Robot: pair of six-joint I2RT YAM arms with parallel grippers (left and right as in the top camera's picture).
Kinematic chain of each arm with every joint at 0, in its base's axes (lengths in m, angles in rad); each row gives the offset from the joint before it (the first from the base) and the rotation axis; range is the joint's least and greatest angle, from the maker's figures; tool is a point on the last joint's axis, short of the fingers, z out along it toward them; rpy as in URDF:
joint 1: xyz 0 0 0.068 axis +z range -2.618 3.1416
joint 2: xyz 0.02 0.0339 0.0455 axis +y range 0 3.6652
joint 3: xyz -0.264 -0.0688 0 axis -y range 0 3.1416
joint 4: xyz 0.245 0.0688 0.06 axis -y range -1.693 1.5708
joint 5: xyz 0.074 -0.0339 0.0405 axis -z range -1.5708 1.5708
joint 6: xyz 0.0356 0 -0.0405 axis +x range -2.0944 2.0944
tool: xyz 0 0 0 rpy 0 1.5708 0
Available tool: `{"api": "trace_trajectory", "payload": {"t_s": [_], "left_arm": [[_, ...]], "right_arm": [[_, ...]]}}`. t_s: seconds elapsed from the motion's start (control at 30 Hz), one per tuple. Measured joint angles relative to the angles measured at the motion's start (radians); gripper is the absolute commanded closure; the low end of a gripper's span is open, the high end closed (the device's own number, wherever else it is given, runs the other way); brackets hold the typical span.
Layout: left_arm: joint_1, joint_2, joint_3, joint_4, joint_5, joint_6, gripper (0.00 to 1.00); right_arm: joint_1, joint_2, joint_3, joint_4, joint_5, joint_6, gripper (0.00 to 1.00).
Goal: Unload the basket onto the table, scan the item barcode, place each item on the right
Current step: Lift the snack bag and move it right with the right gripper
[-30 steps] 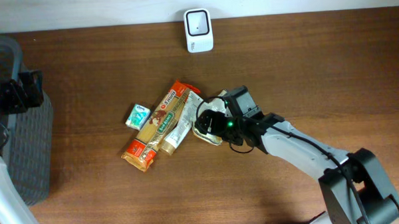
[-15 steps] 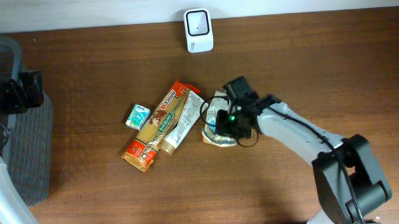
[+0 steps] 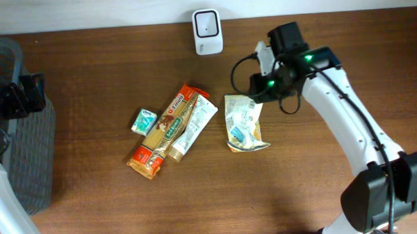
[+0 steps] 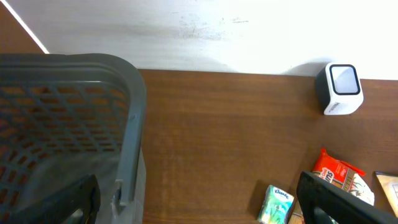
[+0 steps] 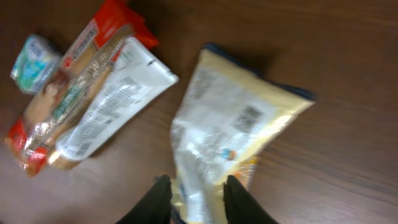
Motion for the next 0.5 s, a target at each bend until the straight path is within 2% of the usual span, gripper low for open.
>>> {"api": "trace_trajectory", "payload": {"t_s": [0.1,0.2,0.27,0.3,0.37,0.43,0.5], "left_arm": [[0.0,0.0,0.0,0.0,0.0,0.0,0.01],[0.0,0.0,0.0,0.0,0.0,0.0,0.01],[0.0,0.0,0.0,0.0,0.0,0.0,0.01],[0.0,0.0,0.0,-0.001,0.0,0.0,0.01],[0.0,0.0,0.0,0.0,0.0,0.0,0.01],[0.0,0.0,0.0,0.0,0.0,0.0,0.01],[0.0,0.0,0.0,0.0,0.0,0.0,0.01]], "right_arm": [[0.081,0.06,-0.026,0.021,0.049,0.13,0.92],[0.09,0.178,-0.04,0.021,0.08,0.155,0.91],[0.09,0.269,-0.042,0.041,0.089,0.114,0.82],[0.09,0.311,-0.043,0.05,0.095,0.085,0.74],[0.087,0.345,-0.04,0.061,0.106,0.045,0.18],[0.087,0.354,-0.026,0.058,0.096,0.008,0.09],[0.079,0.356,-0.014,0.047,0.103,-0.013,0.07]]}}
